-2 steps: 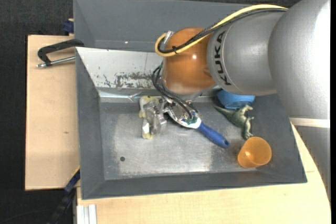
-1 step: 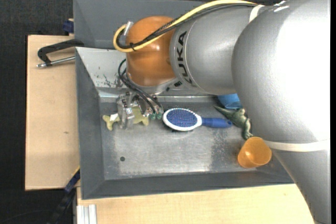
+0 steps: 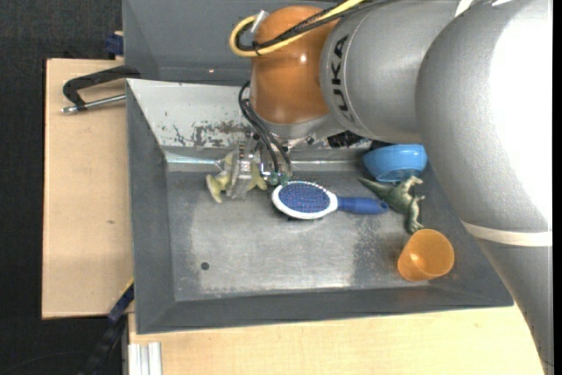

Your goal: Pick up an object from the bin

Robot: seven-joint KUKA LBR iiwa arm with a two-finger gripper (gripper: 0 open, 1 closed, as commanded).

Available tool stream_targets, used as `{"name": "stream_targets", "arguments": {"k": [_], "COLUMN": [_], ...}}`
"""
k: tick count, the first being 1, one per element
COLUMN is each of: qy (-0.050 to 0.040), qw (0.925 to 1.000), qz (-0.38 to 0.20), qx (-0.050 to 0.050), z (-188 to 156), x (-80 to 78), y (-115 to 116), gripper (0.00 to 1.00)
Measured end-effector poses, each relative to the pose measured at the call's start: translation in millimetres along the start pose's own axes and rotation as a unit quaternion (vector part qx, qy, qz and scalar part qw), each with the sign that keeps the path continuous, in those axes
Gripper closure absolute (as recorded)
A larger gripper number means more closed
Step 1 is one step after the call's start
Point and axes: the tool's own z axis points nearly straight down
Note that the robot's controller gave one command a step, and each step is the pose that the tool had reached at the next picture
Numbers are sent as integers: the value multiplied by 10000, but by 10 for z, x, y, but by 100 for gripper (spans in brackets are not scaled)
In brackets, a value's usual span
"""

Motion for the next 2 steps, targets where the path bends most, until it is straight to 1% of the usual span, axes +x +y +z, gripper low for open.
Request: {"name": "stream_targets", "arguments": {"k": [1,2], "qy": [9,18], "qw": [9993,9993], "qz": [378,382], "qx": [-7,4], "z": [-422,-401], "x": [338,335], "y": [194,181], "gripper": [100,0]}}
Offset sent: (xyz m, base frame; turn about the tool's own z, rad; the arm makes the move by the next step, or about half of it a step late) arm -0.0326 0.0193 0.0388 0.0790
